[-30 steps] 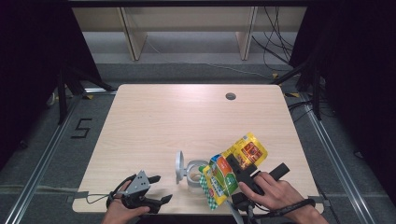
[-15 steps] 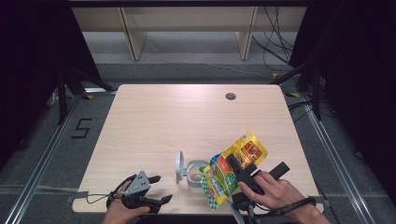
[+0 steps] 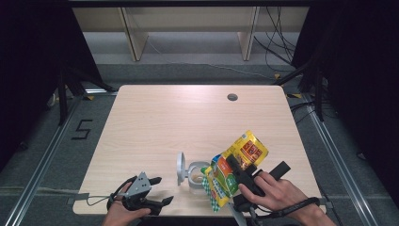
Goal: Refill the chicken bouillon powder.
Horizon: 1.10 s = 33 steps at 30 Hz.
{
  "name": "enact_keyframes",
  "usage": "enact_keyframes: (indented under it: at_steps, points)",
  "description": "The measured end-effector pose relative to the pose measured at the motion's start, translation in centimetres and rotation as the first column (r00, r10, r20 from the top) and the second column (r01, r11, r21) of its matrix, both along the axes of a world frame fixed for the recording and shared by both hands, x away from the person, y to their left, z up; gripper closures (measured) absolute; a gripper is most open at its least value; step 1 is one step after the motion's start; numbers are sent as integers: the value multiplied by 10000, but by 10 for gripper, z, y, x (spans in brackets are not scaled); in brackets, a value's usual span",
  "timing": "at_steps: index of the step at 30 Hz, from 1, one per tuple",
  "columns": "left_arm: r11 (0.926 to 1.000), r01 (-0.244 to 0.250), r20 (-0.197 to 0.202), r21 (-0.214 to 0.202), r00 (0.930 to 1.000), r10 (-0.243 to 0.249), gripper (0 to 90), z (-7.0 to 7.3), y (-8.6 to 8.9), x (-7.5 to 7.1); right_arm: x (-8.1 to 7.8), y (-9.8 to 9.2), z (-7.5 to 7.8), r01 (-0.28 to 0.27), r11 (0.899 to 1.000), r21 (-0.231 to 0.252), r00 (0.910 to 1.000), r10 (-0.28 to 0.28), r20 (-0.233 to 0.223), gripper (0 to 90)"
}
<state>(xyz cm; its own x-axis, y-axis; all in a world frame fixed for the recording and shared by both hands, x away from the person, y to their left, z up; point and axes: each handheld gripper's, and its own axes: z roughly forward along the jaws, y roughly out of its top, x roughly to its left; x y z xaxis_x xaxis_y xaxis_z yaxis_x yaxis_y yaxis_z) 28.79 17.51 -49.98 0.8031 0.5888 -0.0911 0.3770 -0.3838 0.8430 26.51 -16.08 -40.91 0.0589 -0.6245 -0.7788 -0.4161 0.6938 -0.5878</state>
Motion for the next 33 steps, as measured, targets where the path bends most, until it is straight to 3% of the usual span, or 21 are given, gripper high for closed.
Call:
enact_keyframes:
  at_steps: [2,3,5,9,10,11,12,14,15,16,17,18,19,22,25,26,27,30,31,32,33]
  points:
    - [10000,-15,36,61,10000,15,207,0,0,0,0,0,0,-28,10000,-59,10000,28,45,547]
    - [9998,86,181,176,9998,-89,208,0,1,1,-1,0,2,22,9995,-327,9997,-15,227,547]
    - [9997,42,73,259,10000,-44,208,0,1,1,0,1,4,-26,9986,-523,9999,33,139,547]
    - [10000,-20,4,-11,10000,20,208,0,0,0,0,-1,2,-96,9999,-99,9999,97,84,549]
    - [10000,-46,64,-33,10000,46,208,-1,0,0,0,0,5,-51,9982,-604,9998,62,181,564]
    - [10000,-46,64,-33,10000,46,208,-1,0,0,-1,-1,6,-87,9983,-581,9995,104,293,564]
    - [10000,-11,30,44,10000,11,208,0,0,0,0,-3,4,-69,9998,-207,10000,70,38,565]
    - [10000,-10,-21,-25,10000,10,208,0,0,0,0,-2,7,-142,9975,-696,9998,152,137,566]
    - [9996,42,29,264,10000,-43,208,0,1,1,-1,-2,7,-139,9972,-733,9997,152,180,566]
    - [9996,42,29,264,10000,-43,208,0,1,1,-1,-2,7,-139,9972,-733,9997,152,180,566]
    - [10000,-62,-5,46,10000,62,208,0,-1,0,-1,-4,6,-92,9991,-406,9999,95,83,566]
    - [10000,-62,-5,46,10000,62,208,0,-1,0,-1,-2,9,-172,9970,-757,9996,187,187,567]
    - [10000,-65,-12,41,10000,65,208,0,-1,0,-2,-4,8,-14,9987,-508,9999,22,153,567]
    - [9997,45,13,220,10000,-45,208,-1,1,2,-1,-3,9,-138,9980,-612,9996,154,257,567]
    - [10000,6,-4,82,10000,-6,208,-1,0,1,-2,-3,9,-150,9983,-559,9996,163,243,567]
    - [10000,14,-29,-24,10000,-14,208,-1,0,1,-1,-4,7,-174,9996,-227,9998,175,30,567]
    - [9998,62,8,214,10000,-62,208,-1,1,2,-1,-4,6,-179,9997,-188,9998,180,62,568]
    - [9997,37,10,241,10000,-38,208,-1,1,1,-1,-5,5,-172,9997,-178,9999,173,6,568]
    - [10000,-9,17,53,10000,9,208,-1,0,1,-1,-5,5,-124,9997,-226,9999,125,18,568]
    - [10000,29,85,-72,10000,-28,208,-1,-1,1,0,-1,9,-391,9950,-921,9990,409,177,568]
    - [10000,88,118,41,9999,-89,208,-1,0,2,0,-3,8,-339,9960,-832,9992,356,189,568]
